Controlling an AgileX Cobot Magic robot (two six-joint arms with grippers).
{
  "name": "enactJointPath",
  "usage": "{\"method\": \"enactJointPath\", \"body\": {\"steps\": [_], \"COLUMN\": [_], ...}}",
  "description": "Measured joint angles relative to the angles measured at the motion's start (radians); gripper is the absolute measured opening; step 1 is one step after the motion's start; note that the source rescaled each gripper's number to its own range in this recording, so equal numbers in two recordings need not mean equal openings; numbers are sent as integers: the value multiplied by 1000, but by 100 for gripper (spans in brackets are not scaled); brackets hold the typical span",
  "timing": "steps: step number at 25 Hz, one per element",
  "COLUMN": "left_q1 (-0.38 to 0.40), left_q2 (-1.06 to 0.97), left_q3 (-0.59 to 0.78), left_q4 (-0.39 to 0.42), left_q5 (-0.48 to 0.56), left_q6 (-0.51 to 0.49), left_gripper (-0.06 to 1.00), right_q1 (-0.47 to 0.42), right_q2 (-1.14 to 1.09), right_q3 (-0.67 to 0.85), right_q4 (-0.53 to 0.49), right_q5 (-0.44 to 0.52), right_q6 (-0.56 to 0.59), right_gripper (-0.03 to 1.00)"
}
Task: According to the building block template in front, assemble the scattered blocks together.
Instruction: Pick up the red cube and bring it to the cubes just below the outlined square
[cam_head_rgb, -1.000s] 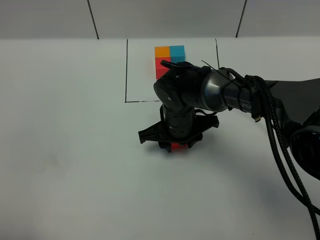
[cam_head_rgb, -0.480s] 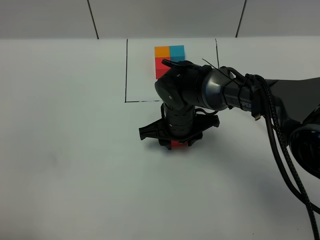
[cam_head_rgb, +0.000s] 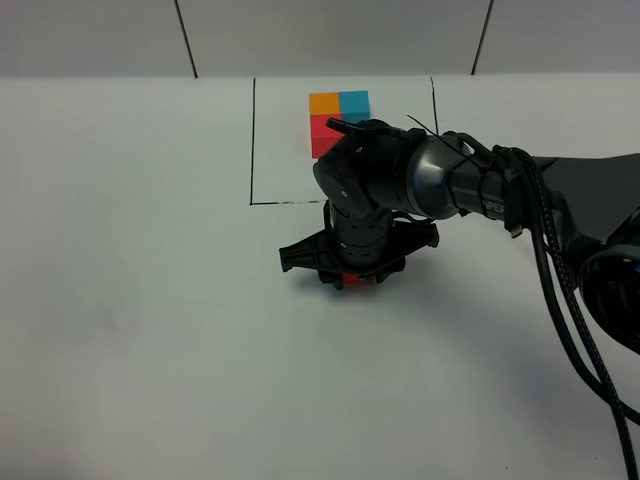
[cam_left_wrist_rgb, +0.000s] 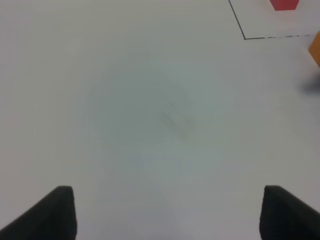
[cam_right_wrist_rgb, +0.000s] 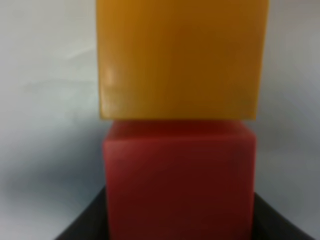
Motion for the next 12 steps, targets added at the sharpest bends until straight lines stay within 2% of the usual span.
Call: {"method": "enactJointPath", "body": {"steps": [12], "left_q1": [0], "left_q2": [0], "left_q3": [0], "left_q4": [0], "left_q5": [0], "left_q6": [-1], "left_gripper": [62], "right_q1": [-1], "right_q2": [1], "right_q3": [0], "right_q4": [-3], "right_q5": [-4], "right_q6": [22], "right_gripper": [2]}}
